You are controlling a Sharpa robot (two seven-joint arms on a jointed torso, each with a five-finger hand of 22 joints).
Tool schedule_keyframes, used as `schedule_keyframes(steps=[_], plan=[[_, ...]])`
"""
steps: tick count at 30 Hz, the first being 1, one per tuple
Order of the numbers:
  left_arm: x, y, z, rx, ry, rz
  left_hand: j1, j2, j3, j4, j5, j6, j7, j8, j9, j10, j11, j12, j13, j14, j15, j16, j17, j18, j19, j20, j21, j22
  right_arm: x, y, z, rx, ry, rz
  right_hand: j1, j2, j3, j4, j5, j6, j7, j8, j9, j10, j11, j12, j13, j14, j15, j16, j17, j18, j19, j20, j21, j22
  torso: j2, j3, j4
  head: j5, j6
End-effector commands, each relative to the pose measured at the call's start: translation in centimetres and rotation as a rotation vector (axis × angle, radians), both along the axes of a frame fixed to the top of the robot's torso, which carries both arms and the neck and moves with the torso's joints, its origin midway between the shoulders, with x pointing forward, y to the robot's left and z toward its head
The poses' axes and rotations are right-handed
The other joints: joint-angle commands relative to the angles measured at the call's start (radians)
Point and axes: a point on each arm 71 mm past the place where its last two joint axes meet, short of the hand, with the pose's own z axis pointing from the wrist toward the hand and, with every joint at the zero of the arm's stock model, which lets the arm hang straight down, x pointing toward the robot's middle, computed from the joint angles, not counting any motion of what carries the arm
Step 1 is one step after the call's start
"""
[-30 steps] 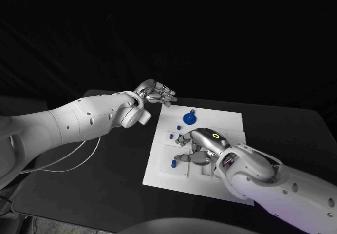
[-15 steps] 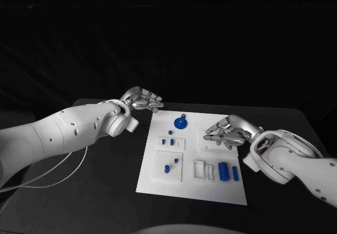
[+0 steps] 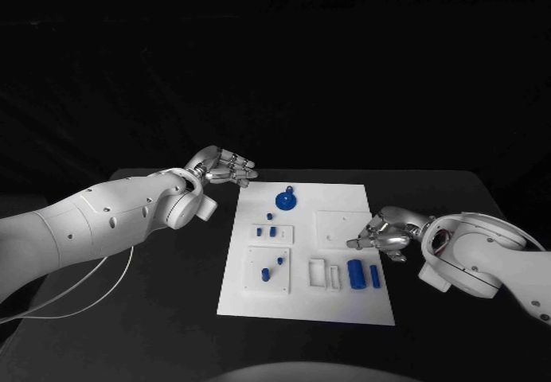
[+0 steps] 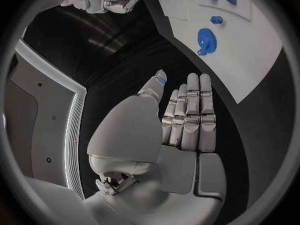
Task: Assemble the parts on the task board
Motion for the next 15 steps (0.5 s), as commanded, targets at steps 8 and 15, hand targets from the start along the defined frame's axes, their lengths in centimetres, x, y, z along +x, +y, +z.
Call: schedule_keyframes(steps=[8, 15], plan=[[-0.4, -0.6, 0.1, -0.029, -0.004, -0.032, -0.01, 0.004, -0.011, 0.0, -0.006, -0.003, 0.003, 0.003, 0.002, 0.002, -0.003, 0.001, 0.002, -0.007, -0.001, 0.004, 0.002, -0.02, 0.001, 0.003, 0.004, -0.006, -1.2, -1.4, -1.5, -0.224, 0.191, -0.008, -0.046, -0.017, 0.05, 0.037, -0.034, 0.004, -0.017, -0.001, 0.189, 0.019, -0.003, -0.004, 0.035, 0.015, -0.007, -0.002, 0.029, -0.013, 0.058, -0.011, 0.038, 0.07, -0.01, -0.0083, -0.0006, -0.021, -0.017], [-0.5, -0.8, 0.0, -0.031, 0.0, -0.04, -0.011, 0.005, -0.015, 0.002, -0.007, -0.004, 0.003, 0.003, 0.001, 0.001, -0.003, 0.001, 0.001, -0.007, 0.0, 0.005, 0.002, -0.021, 0.002, 0.003, 0.004, -0.014, -1.5, -1.5, -2.2, -0.271, 0.216, -0.005, -0.079, -0.072, 0.134, 0.076, -0.042, 0.003, -0.015, 0.002, 0.215, 0.02, -0.004, -0.004, 0.047, 0.017, -0.006, 0.007, 0.044, -0.012, 0.059, -0.011, 0.047, 0.076, -0.012, -0.0106, 0.0, -0.022, -0.025]])
